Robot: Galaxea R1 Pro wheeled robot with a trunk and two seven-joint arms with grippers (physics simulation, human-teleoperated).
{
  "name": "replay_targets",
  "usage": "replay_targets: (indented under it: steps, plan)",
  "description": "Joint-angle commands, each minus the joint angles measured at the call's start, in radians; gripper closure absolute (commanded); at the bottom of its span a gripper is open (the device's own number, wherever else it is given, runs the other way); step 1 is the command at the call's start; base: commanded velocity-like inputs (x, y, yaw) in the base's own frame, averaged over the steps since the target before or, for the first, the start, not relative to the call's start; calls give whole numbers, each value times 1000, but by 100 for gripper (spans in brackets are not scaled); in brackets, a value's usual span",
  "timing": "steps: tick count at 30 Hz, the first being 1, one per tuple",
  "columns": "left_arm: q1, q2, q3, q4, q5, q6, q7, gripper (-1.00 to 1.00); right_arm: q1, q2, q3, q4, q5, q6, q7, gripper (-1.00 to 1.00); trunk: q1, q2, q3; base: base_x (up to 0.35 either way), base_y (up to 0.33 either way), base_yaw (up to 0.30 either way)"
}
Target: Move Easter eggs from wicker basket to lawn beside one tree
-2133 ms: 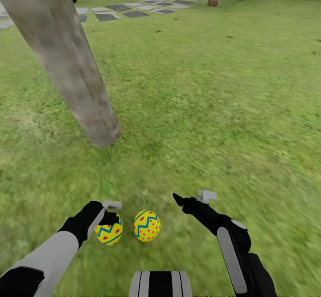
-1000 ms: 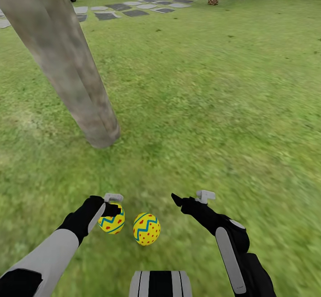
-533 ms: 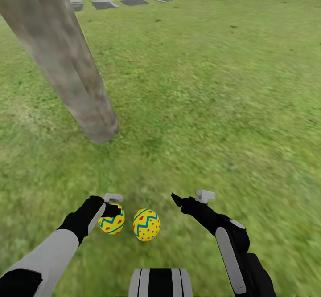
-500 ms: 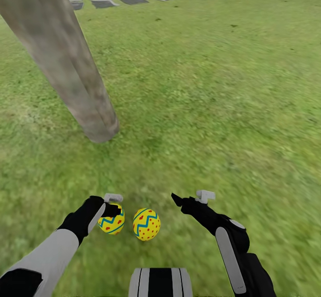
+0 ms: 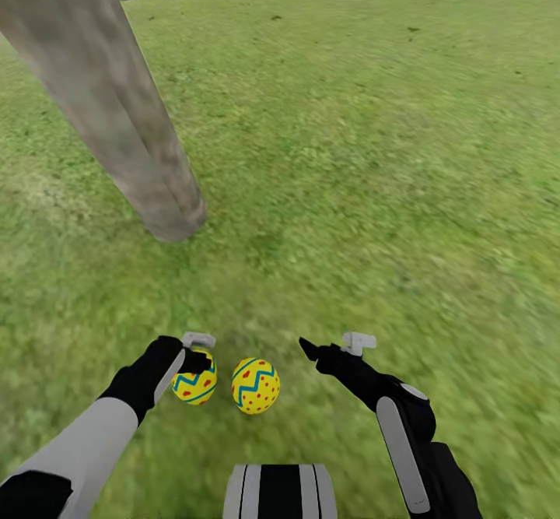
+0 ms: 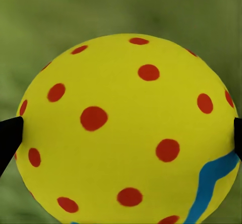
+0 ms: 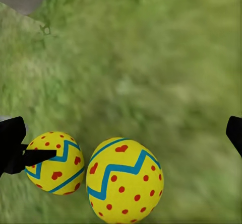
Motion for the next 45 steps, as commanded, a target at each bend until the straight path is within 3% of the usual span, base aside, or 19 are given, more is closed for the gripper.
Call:
replay_targets:
  steps: [1, 15, 16, 33, 40, 45]
  plan:
    - [1, 1, -5, 56, 30, -61, -1, 100, 0, 0, -1, -1, 1, 5, 3, -100, 0, 0, -1, 0, 0, 0]
    - [1, 1, -5, 56, 30, -60, -2, 100, -1, 0, -1, -1, 1, 5, 3, -100, 0, 0, -1, 0, 0, 0]
    - [1, 1, -5, 56, 30, -60, -2, -100, 0, 0, -1, -1, 1, 5, 3, -100, 0, 0, -1, 0, 0, 0]
    - [1, 1, -5, 56, 30, -60, -2, -100, 0, 0, -1, -1, 1, 5, 3, -100, 0, 0, -1, 0, 0, 0]
    - [0, 1, -4, 57, 30, -60, -2, -100, -1, 0, -1, -1, 1, 5, 3, -100, 0, 0, 7, 0, 0, 0]
    - [0, 1, -4, 57, 30, -60, -2, -100, -1, 0, -1, -1, 1, 5, 3, -100, -3, 2, 26, 0, 0, 0]
